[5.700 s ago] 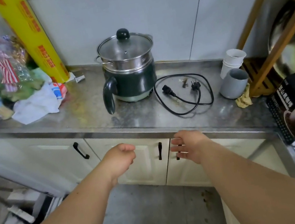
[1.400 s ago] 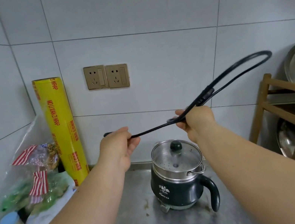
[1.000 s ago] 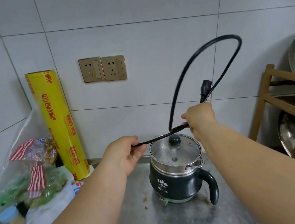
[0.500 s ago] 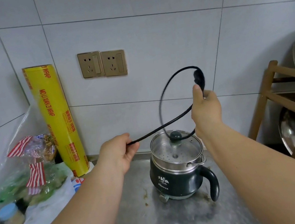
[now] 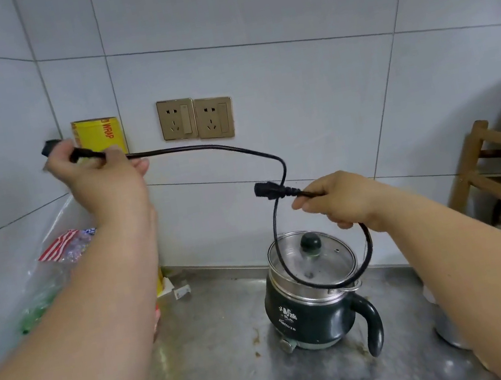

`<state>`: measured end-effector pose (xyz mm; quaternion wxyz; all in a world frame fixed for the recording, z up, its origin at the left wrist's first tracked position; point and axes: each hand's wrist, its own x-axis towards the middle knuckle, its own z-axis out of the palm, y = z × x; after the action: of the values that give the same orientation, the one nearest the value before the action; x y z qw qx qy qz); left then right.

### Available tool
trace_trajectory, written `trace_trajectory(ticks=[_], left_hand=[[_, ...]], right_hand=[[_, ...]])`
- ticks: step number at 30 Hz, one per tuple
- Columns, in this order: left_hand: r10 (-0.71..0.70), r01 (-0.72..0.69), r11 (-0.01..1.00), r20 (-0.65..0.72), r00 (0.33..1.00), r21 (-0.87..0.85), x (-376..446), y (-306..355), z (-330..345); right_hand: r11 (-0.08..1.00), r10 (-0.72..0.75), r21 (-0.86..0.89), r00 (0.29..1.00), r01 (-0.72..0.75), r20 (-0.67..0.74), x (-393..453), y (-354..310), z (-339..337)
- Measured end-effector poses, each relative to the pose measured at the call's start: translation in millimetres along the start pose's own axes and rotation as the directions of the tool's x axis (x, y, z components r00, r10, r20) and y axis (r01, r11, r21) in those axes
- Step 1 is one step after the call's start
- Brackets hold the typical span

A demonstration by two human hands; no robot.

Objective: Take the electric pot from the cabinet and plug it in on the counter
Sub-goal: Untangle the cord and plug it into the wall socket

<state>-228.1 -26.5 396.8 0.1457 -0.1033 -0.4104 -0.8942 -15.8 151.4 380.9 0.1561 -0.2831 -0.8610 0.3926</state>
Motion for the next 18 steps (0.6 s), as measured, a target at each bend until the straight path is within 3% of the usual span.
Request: trace_trajectory(ticks=[6, 10, 12, 14, 16, 18], left_hand=[[0.039, -0.055, 0.997, 0.243, 0.969, 0.059, -17.4, 22.1, 26.9], [-0.005, -0.077, 0.978, 0.397, 0.918, 0.192, -33.0, 25.1, 31.3], [-0.042, -0.089, 0.963, 0.467, 0.883, 0.255, -41.1, 24.8, 31.3], [-0.08, -0.096, 0.951, 0.535, 0.841, 0.294, -49.1, 24.6, 30.7], [-0.12, -0.097, 0.939, 0.58, 0.806, 0.329, -52.9, 25.5, 30.7], [-0.14, -0.109, 0.93, 0.615, 0.776, 0.35, -55.0, 26.7, 31.4]], right_hand=[[0.935, -0.206, -0.237, 0.949, 0.263, 0.24, -17.3, -42.9, 11.8], [0.821, -0.475, -0.291, 0.87, 0.492, 0.13, -25.8, -56.0, 19.8], [0.712, -0.607, -0.43, 0.794, 0.555, 0.018, -23.4, -55.8, 20.9], [0.594, -0.657, -0.644, 0.753, 0.483, -0.042, -21.9, -53.1, 18.3], [0.504, -0.637, -0.798, 0.766, 0.331, -0.084, -21.2, -49.6, 15.6], [0.505, -0.604, -0.831, 0.784, 0.234, -0.146, -22.3, -44.2, 14.0]])
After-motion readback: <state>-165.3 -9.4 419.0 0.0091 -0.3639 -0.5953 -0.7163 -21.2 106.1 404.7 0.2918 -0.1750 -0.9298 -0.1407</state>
